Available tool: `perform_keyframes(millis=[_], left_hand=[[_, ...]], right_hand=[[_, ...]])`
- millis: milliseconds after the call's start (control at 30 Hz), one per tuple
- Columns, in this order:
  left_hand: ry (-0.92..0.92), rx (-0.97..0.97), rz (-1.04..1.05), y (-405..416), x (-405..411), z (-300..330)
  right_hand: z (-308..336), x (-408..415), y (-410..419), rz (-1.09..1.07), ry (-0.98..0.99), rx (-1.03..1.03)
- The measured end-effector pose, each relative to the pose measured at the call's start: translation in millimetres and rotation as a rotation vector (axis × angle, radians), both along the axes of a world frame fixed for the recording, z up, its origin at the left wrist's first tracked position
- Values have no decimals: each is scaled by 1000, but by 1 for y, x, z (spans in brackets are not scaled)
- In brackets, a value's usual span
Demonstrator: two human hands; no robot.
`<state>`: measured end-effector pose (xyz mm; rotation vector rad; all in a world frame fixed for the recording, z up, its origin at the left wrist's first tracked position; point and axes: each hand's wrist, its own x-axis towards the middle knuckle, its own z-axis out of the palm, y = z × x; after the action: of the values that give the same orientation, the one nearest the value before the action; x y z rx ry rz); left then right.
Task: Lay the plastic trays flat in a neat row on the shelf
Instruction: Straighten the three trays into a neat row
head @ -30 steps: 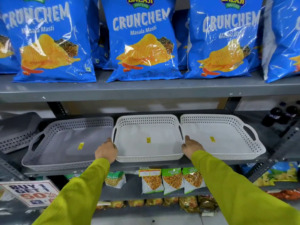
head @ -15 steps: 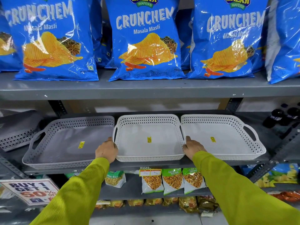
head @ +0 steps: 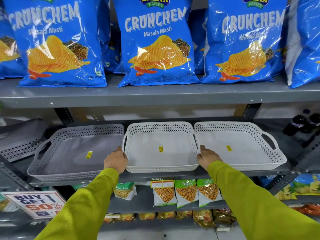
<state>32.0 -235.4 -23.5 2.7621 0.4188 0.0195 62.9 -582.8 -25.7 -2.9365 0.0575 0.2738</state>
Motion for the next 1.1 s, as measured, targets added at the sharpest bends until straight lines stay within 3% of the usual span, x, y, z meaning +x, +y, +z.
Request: perform_keyframes(millis=[700,1100], left_hand=[[23,2,-47,5,1,0],[111,-184,-108,14,0,11]], right_hand=[[0,0,1,-19,44,-7],[4,0,1,-26,86,30]])
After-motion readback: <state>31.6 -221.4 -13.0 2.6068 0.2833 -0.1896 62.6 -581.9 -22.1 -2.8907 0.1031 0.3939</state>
